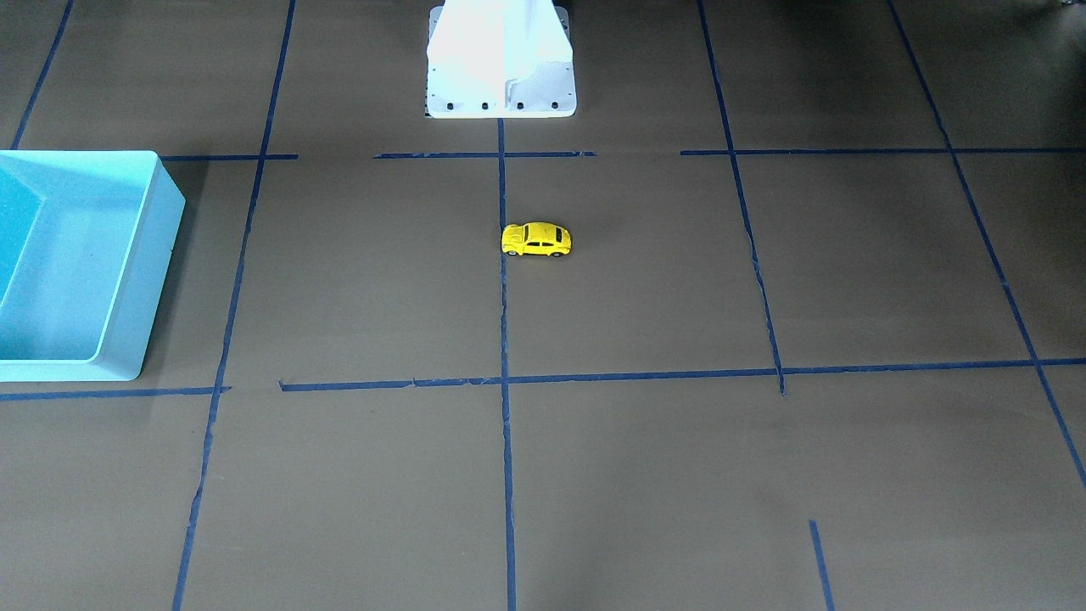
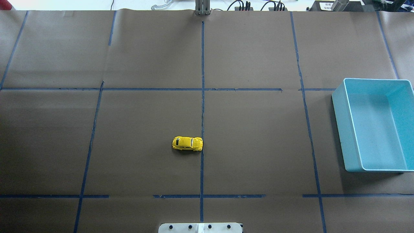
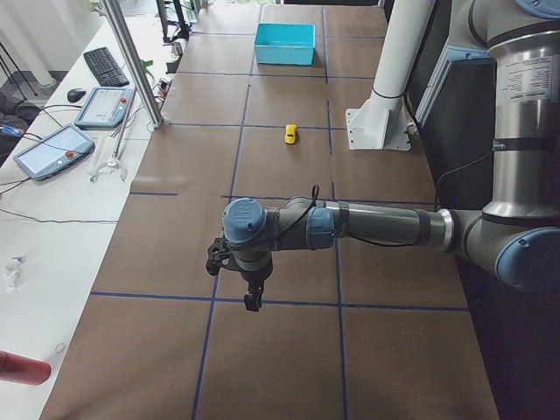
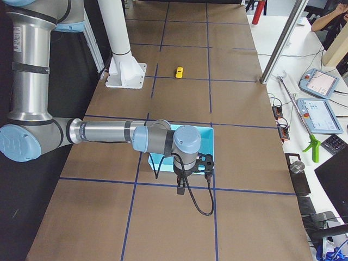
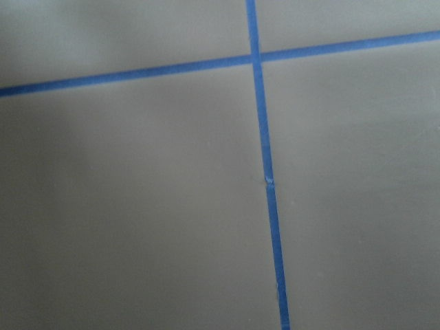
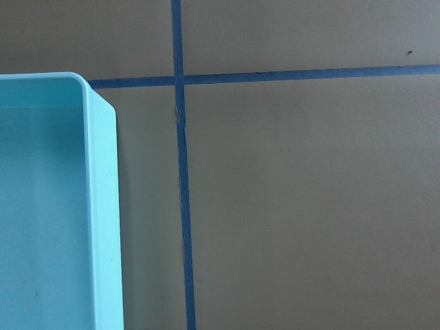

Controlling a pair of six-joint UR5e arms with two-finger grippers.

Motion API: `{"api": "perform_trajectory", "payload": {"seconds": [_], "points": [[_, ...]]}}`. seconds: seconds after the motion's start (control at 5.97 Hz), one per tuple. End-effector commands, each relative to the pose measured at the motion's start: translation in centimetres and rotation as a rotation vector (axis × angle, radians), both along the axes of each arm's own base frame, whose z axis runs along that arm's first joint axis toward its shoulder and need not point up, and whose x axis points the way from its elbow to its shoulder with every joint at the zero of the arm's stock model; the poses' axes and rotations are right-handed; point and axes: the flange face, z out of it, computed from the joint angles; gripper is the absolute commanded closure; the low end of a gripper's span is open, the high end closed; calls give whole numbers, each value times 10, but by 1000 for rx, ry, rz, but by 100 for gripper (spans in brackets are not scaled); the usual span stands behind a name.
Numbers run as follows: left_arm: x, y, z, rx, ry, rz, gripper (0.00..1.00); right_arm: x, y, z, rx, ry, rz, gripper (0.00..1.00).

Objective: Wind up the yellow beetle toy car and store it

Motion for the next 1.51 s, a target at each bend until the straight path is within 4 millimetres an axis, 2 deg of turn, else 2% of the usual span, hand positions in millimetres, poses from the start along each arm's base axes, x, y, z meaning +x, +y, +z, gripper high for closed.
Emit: {"api": "perform_trajectory", "payload": {"seconds": [0.0,0.34,0.67,0.84,1.01,1.17,1.34], "points": [[4,-16,-70,84,-1,9,0,0,0,0,-1,0,1,0],[55,-59,-171,91,2,108,0,0,0,0,-1,0,0,0],[152,-74,-262,165,-14,290,0,0,0,0,-2,0,1,0],[191,-80,-302,252,1,357,0,0,-1,0,-1,0,1,0],[233,-80,-343,343,0,432,0,0,0,0,-2,0,1,0],[273,-65,-371,481,23,574,0,0,0,1,-4,0,1,0],[333,-47,-409,644,4,714,0,0,0,6,-13,-2,1,0]]}}
